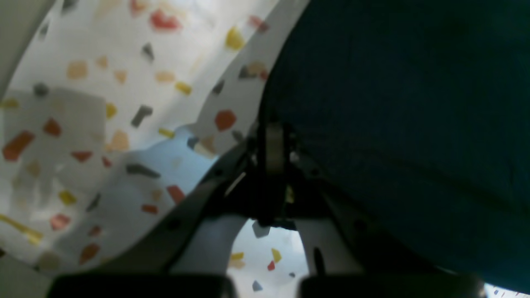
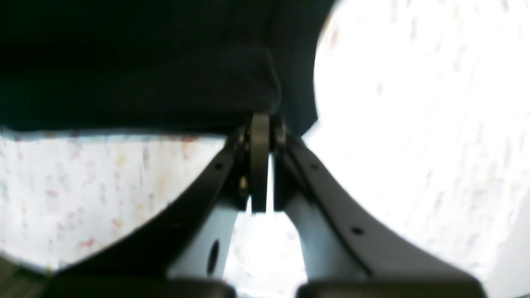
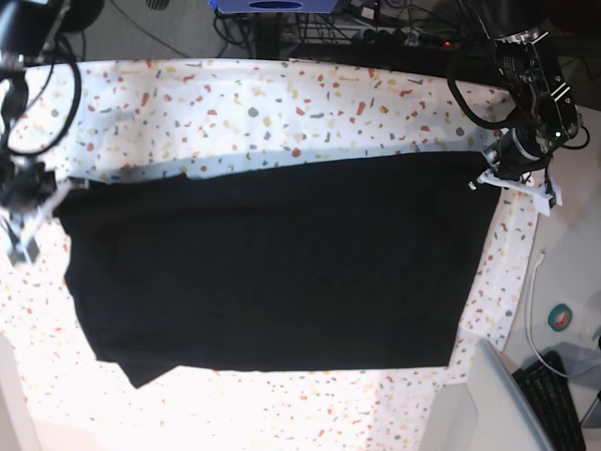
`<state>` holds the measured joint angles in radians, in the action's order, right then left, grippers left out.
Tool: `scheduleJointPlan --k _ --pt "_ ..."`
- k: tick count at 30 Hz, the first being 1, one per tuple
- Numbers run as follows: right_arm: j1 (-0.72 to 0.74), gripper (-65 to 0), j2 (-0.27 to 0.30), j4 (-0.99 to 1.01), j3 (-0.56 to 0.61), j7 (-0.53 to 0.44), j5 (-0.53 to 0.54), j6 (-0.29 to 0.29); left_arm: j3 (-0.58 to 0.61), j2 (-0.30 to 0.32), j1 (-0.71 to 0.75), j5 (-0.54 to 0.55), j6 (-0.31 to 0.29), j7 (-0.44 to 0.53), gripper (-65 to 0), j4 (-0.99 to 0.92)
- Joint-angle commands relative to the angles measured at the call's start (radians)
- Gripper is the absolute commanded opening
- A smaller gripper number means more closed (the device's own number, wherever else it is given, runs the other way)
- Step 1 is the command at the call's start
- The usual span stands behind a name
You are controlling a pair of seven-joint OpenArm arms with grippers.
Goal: Layout the t-shirt on the table in an organized manner, then fold the t-shirt properly
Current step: 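Drag the shirt edge with both grippers to square the body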
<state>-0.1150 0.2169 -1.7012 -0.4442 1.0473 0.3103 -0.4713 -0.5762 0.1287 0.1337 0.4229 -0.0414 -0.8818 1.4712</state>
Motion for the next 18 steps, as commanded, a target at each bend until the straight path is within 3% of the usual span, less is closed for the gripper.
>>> scheduleJointPlan --k 1,5,10,18 --pt "-0.035 -65.0 0.006 -0.05 -0.026 0.008 -0.003 -0.002 -0.005 0.015 -0.015 0.003 0.001 0.019 -65.0 0.023" --pt "-0.191 -65.0 -0.044 -0.121 -0.034 0.029 -0.003 -0.002 -0.001 0.013 -0.015 0.003 0.001 0.019 -65.0 0.023" --pt "-0.249 -65.0 -0.118 -0.092 -0.034 0.023 -0.003 -0.002 0.002 0.013 -0.015 -0.003 0.001 0.019 -65.0 0.023" --pt "-0.285 -65.0 -0.123 -0.087 -0.04 0.031 -0.003 -0.002 0.003 0.016 0.007 -0.005 0.002 0.019 -65.0 0.023"
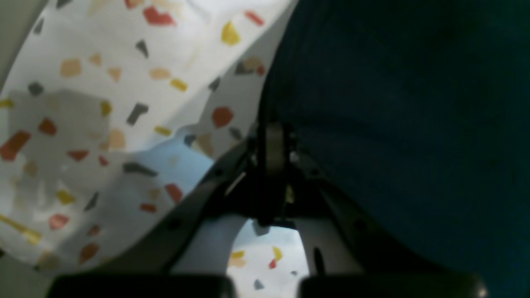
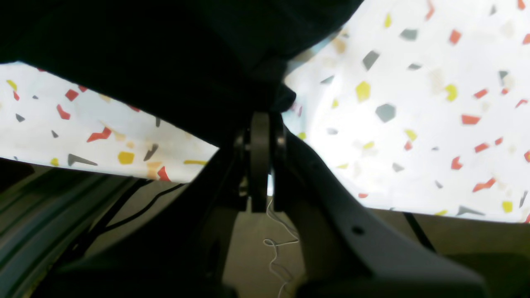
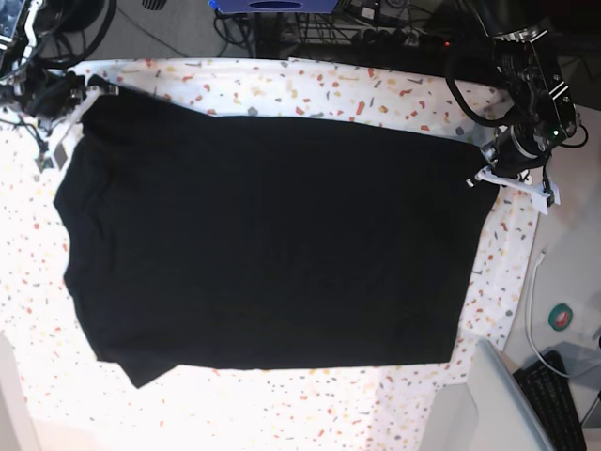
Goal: Layout the t-shirt on the table in an organized manner, then fold the t-shirt properly
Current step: 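Drag the shirt edge with both grippers to square the body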
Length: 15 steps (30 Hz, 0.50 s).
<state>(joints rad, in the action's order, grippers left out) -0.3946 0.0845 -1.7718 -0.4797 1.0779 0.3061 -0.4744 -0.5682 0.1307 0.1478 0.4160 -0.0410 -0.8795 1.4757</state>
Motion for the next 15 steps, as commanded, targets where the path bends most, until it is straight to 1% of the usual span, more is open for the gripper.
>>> scheduleJointPlan --k 1,4,6,7,8,10,11,12,13,15 --pt "-0.014 -65.0 0.01 -0.02 0.0 0.002 0.002 0.001 -0.005 0.014 -0.006 0.002 0.002 0.016 -65.0 0.018" --pt "-0.042 -65.0 0.01 -0.061 0.002 0.034 0.003 -0.001 -0.005 0.013 0.02 0.002 0.002 0.016 -65.0 0.032" --pt "-0.06 -64.1 0.01 -0.11 -0.006 0.055 0.003 -0.024 -0.005 0.007 0.032 0.002 0.002 0.016 -65.0 0.055" --pt "-0.07 -55.8 0.01 -0.135 -0.006 0.071 0.003 -0.045 -0.005 0.005 0.049 0.002 0.002 0.016 -63.8 0.07" --pt "-0.074 -48.3 0.01 -0.155 -0.007 0.086 0.003 -0.068 -0.005 0.005 0.06 0.005 0.002 0.016 -54.5 0.081" --pt "-0.079 -34.5 0.01 -0.193 -0.007 0.118 0.003 -0.125 -0.009 0.005 0.083 0.008 0.002 0.016 -32.9 0.11" --pt "-0.079 -30.9 0.007 -0.201 -0.011 0.12 0.003 -0.151 -0.011 0.005 0.097 0.008 0.0 0.016 -23.5 0.124" --pt "-0.077 -30.6 -0.002 -0.202 -0.026 0.121 0.003 -0.171 -0.013 0.005 0.111 0.008 -0.001 0.016 -16.5 0.139" --pt "-0.073 -31.8 -0.016 -0.205 -0.057 0.121 0.003 -0.186 -0.013 0.005 0.125 0.008 -0.001 0.019 -9.7 0.158" --pt "-0.051 -34.8 -0.041 -0.211 -0.116 0.103 0.003 -0.211 -0.016 0.007 0.155 0.01 -0.001 0.023 -1.3 0.197"
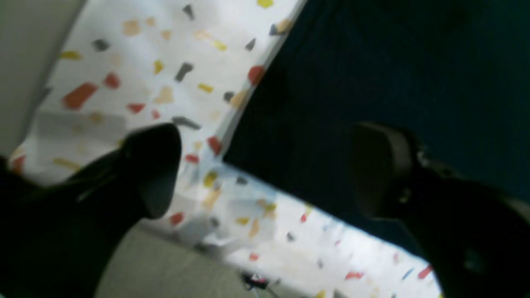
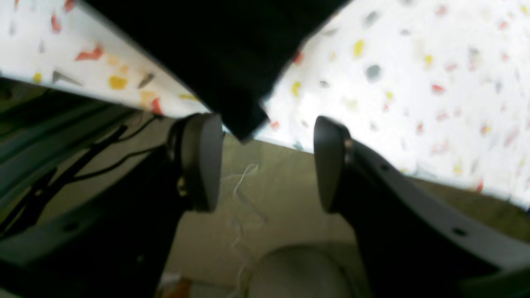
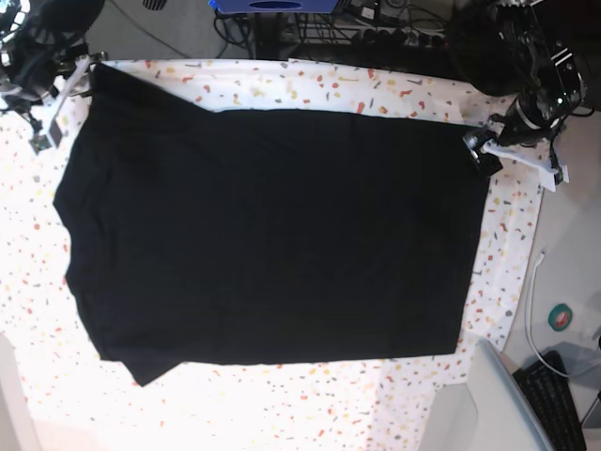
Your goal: Layout the t-shirt on the table in an organized manner, then fold the t-shirt properly
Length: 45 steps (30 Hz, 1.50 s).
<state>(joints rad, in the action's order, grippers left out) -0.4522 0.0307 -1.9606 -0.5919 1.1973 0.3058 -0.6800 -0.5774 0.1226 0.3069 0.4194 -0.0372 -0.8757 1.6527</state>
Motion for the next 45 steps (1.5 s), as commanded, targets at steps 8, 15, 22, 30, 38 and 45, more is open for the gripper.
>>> scheduleJointPlan --k 8,15,22,30,38,45 --pt "0.083 -38.4 0.033 -0.018 -0.107 -0.138 -0.004 -0.007 -0.238 -0.059 0.054 0.006 -0.008 0.019 -5.9 0.155" --pt "0.145 -38.6 0.084 -0.006 -0.107 -0.15 -0.004 -0.007 -0.324 -0.057 0.011 0.008 -0.01 0.02 -39.5 0.165" --pt "0.26 -49.8 0.088 0.085 -0.104 -0.196 -0.006 -0.007 -0.319 -0.062 -0.071 0.008 -0.01 0.016 -65.0 0.16" --pt "0.481 -65.0 0.193 0.567 0.016 -0.268 -0.006 -0.007 0.061 0.007 -0.173 -0.003 -0.002 0.019 -65.0 0.056" --pt "0.517 -65.0 0.262 0.867 0.198 -0.454 -0.006 0.093 0.303 0.059 -0.358 -0.053 0.0 0.02 -65.0 -0.289" --pt "0.616 -65.0 0.329 1.162 0.201 -0.607 -0.006 0.144 0.518 0.041 -0.496 -0.201 0.0 0.149 -65.0 -0.547"
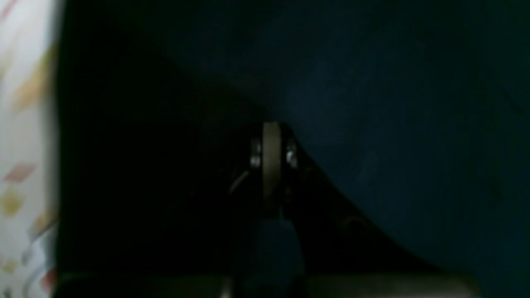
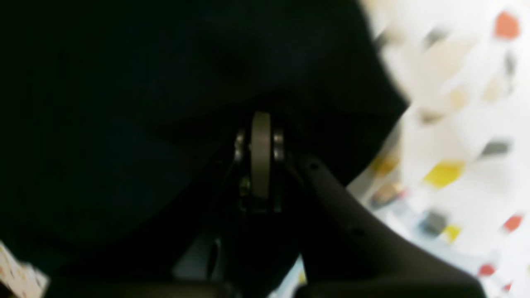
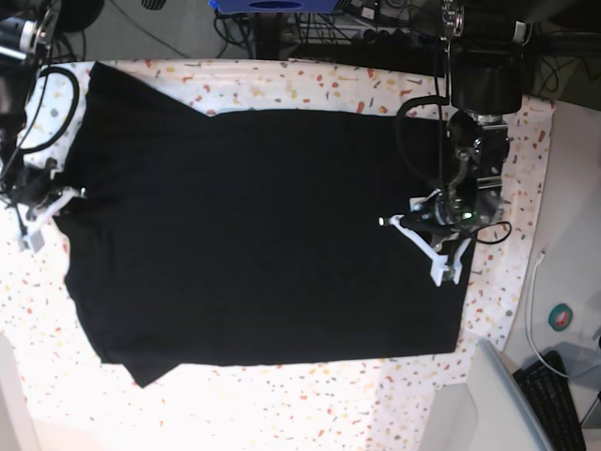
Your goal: Layout the t-shirt on the table in an organized manner, then fold the t-shirt properly
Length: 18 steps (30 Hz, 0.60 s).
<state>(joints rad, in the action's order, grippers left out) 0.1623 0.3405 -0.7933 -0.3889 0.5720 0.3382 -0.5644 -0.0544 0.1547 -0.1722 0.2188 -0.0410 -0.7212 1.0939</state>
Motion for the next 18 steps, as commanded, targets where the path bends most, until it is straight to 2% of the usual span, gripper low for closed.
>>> scheduleJointPlan --k 1,7,11,14,18 --pt "0.024 -65.0 0.029 0.035 -0.002 -0.016 -0.038 0.028 0.02 0.007 -0.04 0.003 0.003 0.022 -65.0 -0.037" --pt "0.119 -65.0 0.068 0.193 -0.002 -0.206 -0.038 0.031 0.09 -0.051 -0.198 0.0 0.003 0.205 -65.0 -0.347" --pt "0.161 -65.0 0.081 0.22 0.0 -0.261 -0.038 0.086 0.136 -0.093 -0.303 0.0 0.003 0.312 -65.0 -0.515" --pt "0.187 -65.0 0.082 0.22 0.055 -0.312 -0.038 0.114 0.13 -0.114 -0.343 0.008 0.003 0.321 -65.0 -0.525" --pt "0.196 -65.0 0.105 0.188 0.084 -0.317 -0.035 0.114 0.129 -0.111 -0.333 0.011 0.003 0.302 -65.0 -0.426"
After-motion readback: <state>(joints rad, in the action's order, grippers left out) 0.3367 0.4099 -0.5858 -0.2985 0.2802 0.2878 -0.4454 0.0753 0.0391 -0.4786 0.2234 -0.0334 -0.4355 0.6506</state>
